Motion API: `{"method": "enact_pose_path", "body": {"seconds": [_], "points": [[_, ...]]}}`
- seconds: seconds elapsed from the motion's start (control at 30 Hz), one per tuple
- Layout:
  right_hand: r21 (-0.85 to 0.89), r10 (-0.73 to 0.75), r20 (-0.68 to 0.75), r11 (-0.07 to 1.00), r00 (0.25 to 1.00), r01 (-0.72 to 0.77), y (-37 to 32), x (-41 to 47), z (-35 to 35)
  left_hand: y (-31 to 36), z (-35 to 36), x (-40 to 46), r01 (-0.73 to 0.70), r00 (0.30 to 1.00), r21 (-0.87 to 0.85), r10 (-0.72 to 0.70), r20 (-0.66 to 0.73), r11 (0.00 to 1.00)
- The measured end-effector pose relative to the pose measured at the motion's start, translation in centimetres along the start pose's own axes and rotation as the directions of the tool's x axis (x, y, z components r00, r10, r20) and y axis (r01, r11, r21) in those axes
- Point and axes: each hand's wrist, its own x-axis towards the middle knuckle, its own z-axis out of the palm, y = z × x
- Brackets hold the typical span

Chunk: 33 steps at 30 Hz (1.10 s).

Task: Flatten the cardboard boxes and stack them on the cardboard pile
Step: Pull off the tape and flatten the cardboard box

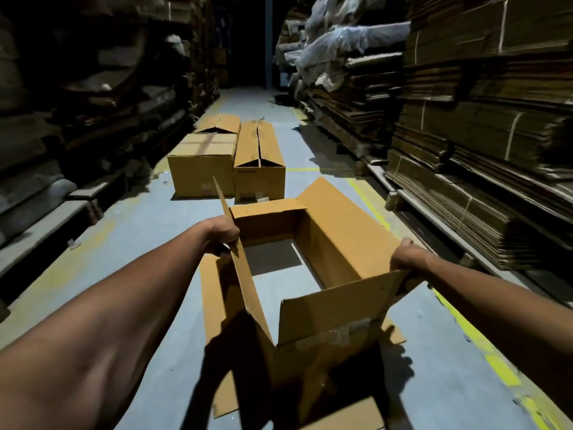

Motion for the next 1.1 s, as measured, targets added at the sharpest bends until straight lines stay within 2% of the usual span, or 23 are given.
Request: {"method": "enact_pose_path", "body": {"seconds": [0.1,0.23,0.33,0.47,0.57,0.67,0.73,0.87,1.0,1.1], "points": [[0.012,-0.068,-0.081,0.998,0.994,0.069,-1.3,-1.3,-0.8,0.1,0.2,-0.3,-0.041,0.998,0.007,0.04,0.044,0.999],[0.068,-0.163,-0.285,0.98,0.945,0.19,-8.2,-3.6,0.8,1.2,1.0,-1.1,-0.117,0.967,0.008,0.112,0.229,0.993],[0.225,-0.216,-0.321,0.928,0.922,0.296,-12.2,-3.8,1.7,3.2,1.9,-2.3,-0.16,0.945,0.06,0.135,0.296,0.985],[0.51,-0.235,-0.257,0.791,0.937,0.338,-14.0,-3.7,1.9,4.7,3.4,-3.1,-0.211,0.934,0.078,0.177,0.31,0.974],[0.704,-0.303,-0.053,0.665,0.952,0.25,-14.1,-3.9,2.7,4.7,4.6,-3.1,-0.232,0.932,0.102,0.191,0.309,0.967],[0.771,-0.438,0.193,0.621,0.878,0.141,-14.2,-5.4,2.8,4.8,5.8,-3.0,-0.255,0.929,0.086,0.22,0.299,0.963],[0.809,-0.499,0.285,0.583,0.818,0.074,-14.3,-6.8,2.8,4.9,6.4,-2.6,-0.264,0.932,0.083,0.232,0.278,0.961],[0.884,-0.514,0.262,0.467,0.817,0.01,-14.8,-7.6,3.1,5.7,7.1,-3.1,-0.214,0.939,0.036,0.196,0.284,0.976],[0.898,-0.51,0.265,0.439,0.818,-0.017,-15.2,-6.7,3.5,6.1,7.2,-3.3,-0.198,0.918,0.131,0.137,0.372,0.971],[0.93,-0.536,0.263,0.361,0.802,-0.063,-14.9,-6.0,3.9,5.7,7.7,-2.7,-0.205,0.948,0.148,0.158,0.277,0.968]]}}
